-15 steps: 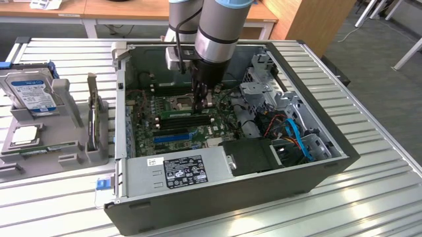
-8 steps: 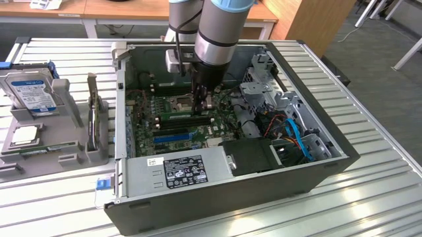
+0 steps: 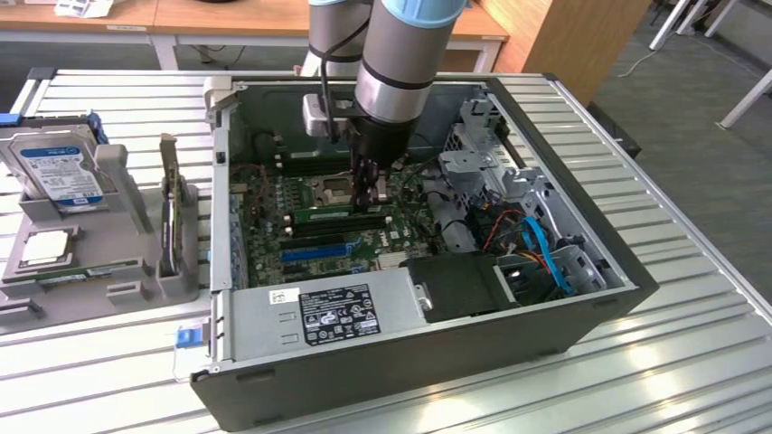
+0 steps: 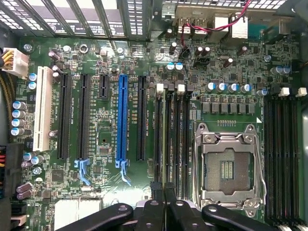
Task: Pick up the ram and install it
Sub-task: 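Insert the ram into the slot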
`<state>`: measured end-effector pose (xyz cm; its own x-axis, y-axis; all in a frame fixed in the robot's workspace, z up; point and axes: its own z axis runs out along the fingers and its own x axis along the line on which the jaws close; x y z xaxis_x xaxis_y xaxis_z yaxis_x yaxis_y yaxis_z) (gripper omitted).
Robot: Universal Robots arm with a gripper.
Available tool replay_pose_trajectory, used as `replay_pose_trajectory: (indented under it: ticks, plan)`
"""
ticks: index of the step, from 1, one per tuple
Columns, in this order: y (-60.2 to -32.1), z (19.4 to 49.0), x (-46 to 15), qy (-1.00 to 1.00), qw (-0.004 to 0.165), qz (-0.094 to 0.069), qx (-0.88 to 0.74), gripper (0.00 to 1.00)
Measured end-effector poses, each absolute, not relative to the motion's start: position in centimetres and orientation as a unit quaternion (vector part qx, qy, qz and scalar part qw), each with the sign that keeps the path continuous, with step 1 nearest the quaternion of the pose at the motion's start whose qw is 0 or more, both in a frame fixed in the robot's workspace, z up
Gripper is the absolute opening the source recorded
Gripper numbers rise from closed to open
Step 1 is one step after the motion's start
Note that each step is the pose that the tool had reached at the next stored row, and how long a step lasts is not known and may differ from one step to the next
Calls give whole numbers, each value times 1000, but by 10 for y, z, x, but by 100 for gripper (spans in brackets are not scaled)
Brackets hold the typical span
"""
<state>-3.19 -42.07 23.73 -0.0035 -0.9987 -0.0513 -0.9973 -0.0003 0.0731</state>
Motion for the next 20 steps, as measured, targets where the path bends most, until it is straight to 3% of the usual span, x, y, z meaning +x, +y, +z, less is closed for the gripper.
replay_pose_trajectory:
  ticks: [20]
  plan:
    - [-422, 233, -32, -707, 8, -44, 706, 12]
